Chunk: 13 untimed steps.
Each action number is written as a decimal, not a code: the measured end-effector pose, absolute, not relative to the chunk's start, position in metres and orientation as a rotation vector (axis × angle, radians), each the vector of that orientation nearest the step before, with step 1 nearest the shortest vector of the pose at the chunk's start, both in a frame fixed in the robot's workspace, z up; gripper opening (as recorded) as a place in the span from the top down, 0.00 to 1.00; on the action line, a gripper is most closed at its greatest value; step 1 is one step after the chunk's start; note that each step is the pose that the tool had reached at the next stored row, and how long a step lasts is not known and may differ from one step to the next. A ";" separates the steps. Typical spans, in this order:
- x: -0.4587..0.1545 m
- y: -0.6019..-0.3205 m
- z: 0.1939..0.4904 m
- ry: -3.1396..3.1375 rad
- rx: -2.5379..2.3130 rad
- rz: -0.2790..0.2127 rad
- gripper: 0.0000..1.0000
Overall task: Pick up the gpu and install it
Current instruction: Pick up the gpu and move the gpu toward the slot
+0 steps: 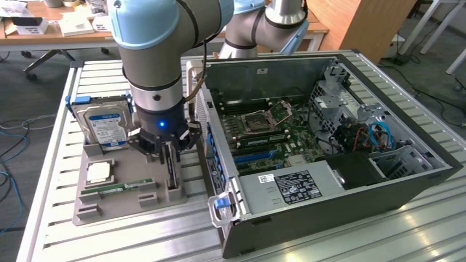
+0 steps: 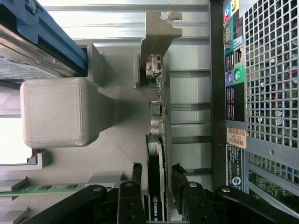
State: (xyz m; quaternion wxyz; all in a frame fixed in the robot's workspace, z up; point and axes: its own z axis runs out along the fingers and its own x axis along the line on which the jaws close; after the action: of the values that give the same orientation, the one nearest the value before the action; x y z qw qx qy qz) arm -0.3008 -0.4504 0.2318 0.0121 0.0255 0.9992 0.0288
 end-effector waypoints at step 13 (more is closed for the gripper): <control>-0.301 -0.449 0.232 3.115 0.081 0.090 0.61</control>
State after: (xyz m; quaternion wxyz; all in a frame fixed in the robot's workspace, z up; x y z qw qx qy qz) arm -0.3006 -0.4490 0.2317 0.0120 0.0259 0.9992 0.0287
